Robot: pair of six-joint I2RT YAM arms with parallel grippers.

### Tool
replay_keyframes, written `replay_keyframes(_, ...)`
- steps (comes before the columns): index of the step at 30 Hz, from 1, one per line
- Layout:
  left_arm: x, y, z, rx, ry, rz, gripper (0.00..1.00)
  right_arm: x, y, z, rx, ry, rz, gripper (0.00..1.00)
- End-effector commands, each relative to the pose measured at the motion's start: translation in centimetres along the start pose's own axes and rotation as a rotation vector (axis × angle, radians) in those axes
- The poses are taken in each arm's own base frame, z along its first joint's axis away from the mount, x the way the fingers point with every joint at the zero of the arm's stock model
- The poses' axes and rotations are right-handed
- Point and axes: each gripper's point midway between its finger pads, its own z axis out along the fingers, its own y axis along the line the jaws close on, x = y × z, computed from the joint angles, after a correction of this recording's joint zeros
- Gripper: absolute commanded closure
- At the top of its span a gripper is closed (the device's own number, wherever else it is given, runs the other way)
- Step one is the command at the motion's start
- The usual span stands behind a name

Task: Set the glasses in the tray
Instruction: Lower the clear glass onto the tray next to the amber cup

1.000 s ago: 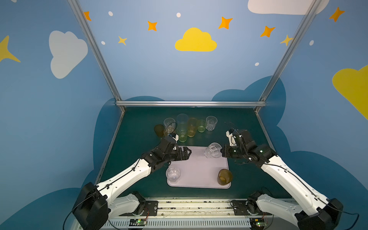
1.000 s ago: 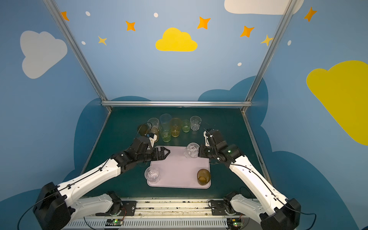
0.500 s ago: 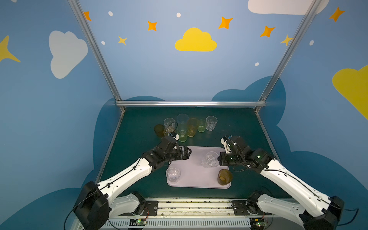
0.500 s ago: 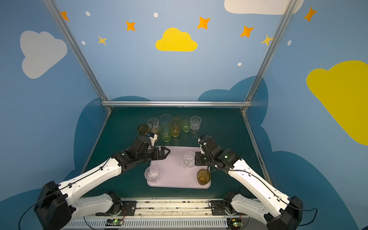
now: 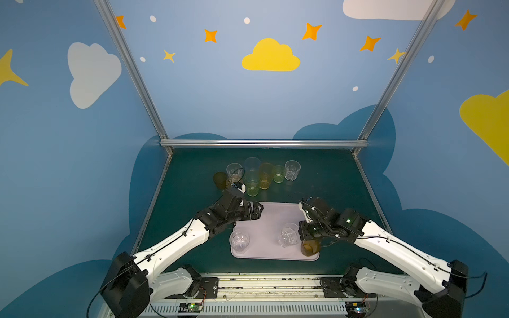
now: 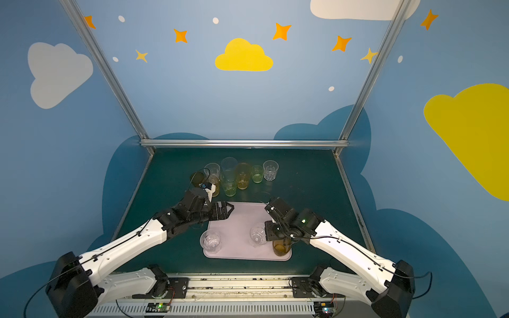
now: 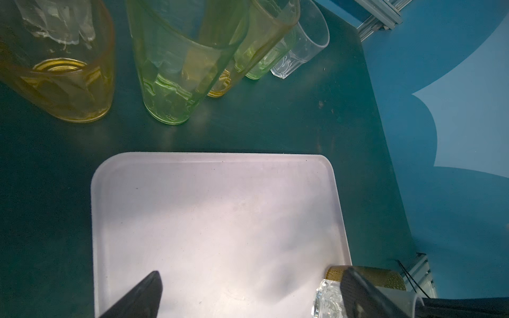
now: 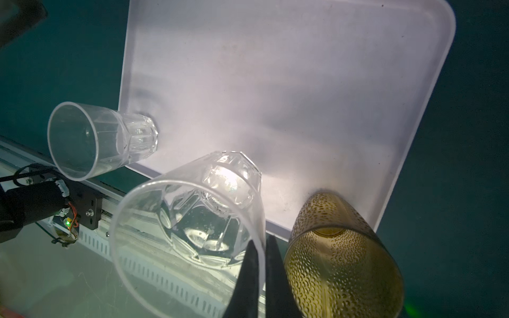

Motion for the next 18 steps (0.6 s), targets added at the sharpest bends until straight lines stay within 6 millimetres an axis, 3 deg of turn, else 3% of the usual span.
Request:
replay_keyframes(1, 0.2, 0.6, -0.3, -0.020, -0.007, 0.006, 0.00, 0.4, -0.1, 0.5, 0.033, 0.014, 0.001, 1.00)
replay_keyframes(18, 0.4, 1.5, -0.5, -0.043, -0.020, -0.004, 0.00, 2.8, -0.1, 2.9, 0.111, 0.086, -0.043, 1.00)
